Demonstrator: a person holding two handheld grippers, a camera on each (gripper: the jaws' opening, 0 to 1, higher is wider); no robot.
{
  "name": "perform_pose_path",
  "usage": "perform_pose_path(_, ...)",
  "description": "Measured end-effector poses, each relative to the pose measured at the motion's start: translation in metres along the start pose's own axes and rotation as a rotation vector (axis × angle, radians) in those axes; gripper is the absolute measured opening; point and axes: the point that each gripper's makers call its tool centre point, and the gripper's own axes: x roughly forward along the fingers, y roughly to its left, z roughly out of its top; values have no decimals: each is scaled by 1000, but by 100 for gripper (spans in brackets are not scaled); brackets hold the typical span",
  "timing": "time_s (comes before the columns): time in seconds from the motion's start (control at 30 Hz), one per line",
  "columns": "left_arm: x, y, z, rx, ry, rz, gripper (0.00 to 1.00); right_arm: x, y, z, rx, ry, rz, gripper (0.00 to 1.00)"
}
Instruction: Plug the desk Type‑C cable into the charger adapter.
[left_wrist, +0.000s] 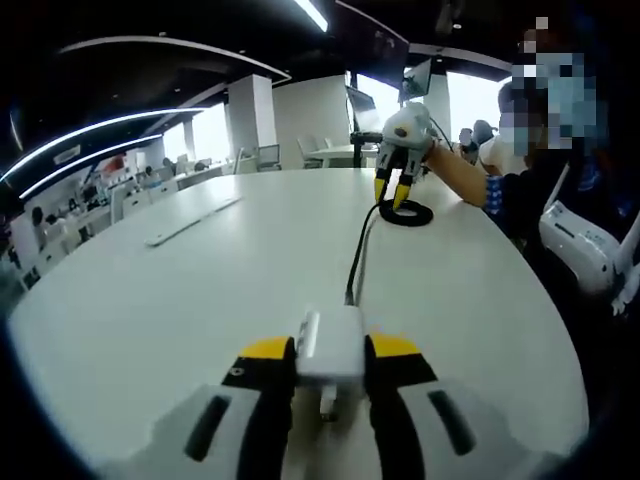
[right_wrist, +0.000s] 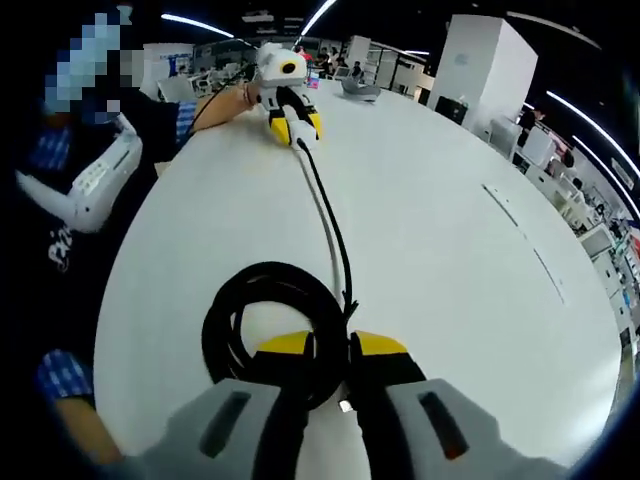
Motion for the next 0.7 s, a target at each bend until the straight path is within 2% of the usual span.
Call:
perform_pose_path(0.23,-2,4,-1,17,0,20,27,2,-4,1,25,-30,-8,13)
perform_pose_path(0.5,-5,12,1,39,-31,35,28,3,-11,2,27,-48,-34,13)
perform_pose_path(0.7,-1,18,3,20,-46,69,28,4,-28,2,34,-50,-108,13)
